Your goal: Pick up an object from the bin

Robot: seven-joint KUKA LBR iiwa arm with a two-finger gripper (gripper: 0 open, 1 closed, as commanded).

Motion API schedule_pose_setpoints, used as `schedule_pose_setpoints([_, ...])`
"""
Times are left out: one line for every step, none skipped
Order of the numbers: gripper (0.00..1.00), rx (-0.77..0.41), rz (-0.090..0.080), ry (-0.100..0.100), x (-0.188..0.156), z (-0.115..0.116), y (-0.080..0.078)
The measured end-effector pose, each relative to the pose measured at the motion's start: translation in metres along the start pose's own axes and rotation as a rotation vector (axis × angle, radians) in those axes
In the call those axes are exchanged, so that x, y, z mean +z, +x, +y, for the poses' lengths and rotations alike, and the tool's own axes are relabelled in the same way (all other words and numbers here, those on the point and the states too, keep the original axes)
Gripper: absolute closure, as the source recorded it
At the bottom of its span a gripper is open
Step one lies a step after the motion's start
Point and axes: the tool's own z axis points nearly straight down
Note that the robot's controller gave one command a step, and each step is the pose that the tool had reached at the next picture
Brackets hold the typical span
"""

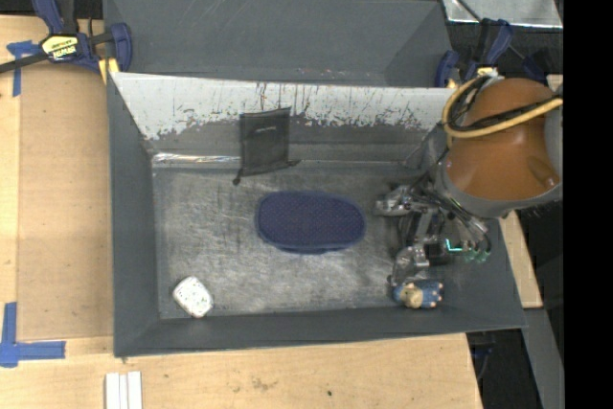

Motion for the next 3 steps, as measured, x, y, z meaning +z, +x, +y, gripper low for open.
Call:
schedule_pose_setpoints([0.0, -0.227, -0.008, -0.001, 0.055, 0.049, -0.073])
schedule_pose_setpoints([1.0, -0.225, -0.01, 0.001, 0.054, 0.048, -0.073])
schedule_pose_setpoints([1.0, -0.368, -0.017, 0.004, -0.087, 0.053, -0.085])
